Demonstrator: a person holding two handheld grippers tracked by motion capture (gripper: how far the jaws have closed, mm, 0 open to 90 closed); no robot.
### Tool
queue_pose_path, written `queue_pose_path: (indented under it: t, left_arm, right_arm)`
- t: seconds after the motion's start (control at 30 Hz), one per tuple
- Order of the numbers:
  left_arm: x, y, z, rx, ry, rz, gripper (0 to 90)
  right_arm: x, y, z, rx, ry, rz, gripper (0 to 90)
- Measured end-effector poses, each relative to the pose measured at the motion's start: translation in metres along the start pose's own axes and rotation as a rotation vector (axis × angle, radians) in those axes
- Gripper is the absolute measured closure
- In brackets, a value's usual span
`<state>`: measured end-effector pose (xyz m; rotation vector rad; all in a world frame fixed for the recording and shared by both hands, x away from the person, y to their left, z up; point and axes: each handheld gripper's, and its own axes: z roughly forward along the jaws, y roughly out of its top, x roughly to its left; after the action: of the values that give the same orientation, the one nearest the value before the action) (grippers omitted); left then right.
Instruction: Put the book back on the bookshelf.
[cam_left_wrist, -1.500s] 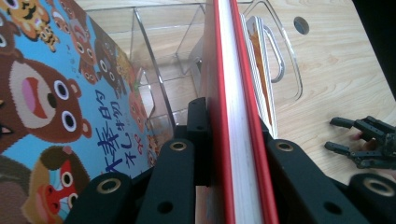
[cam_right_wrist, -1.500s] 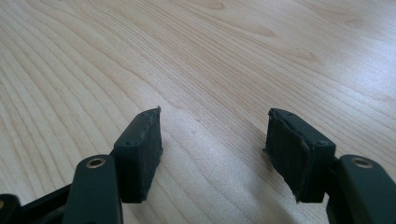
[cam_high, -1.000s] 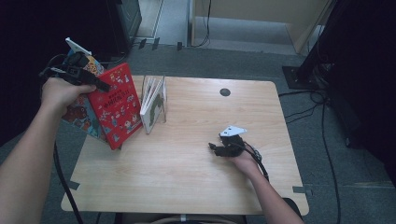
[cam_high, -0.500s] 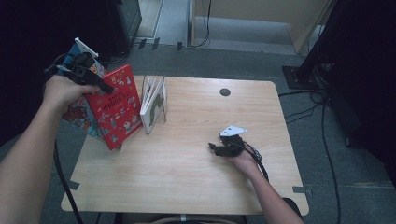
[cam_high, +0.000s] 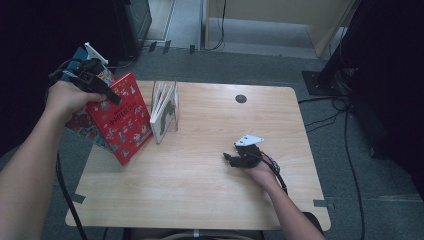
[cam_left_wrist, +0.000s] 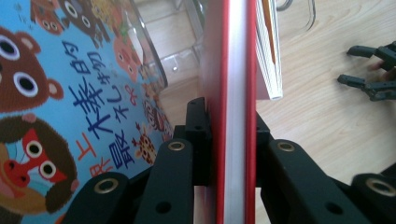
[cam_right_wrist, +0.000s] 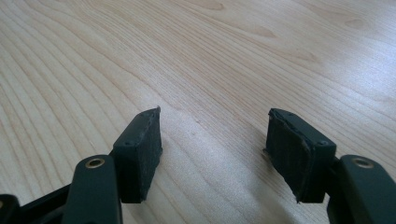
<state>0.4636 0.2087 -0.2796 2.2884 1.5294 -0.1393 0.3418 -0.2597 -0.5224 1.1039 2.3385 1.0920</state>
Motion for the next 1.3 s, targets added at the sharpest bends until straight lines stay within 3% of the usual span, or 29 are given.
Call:
queue_pose_path:
  t: [0.2, 0.4, 0.53, 1.13, 1.3]
  left_arm:
    - [0.004, 0.001, -0.008, -0.020, -0.018, -0.048, 79.4]
    - [0.006, 0.003, -0.016, -0.049, -0.015, -0.063, 79.3]
    - [0.011, 0.008, -0.021, -0.107, -0.016, -0.111, 79.3]
    - [0.015, 0.042, -0.003, -0.125, 0.004, -0.147, 79.5]
    - [0.019, 0.045, -0.002, -0.141, 0.006, -0.165, 79.5]
  right_arm:
    - [0.000, 0.000, 0.000, 0.000, 0.000, 0.000, 35.8]
    - [0.000, 0.000, 0.000, 0.000, 0.000, 0.001, 35.8]
    - [0.000, 0.000, 0.000, 0.000, 0.000, 0.001, 35.8]
    - [0.001, 0.002, 0.002, 0.002, -0.003, 0.005, 35.2]
    - [0.002, 0.001, 0.001, 0.006, 0.002, 0.002, 33.9]
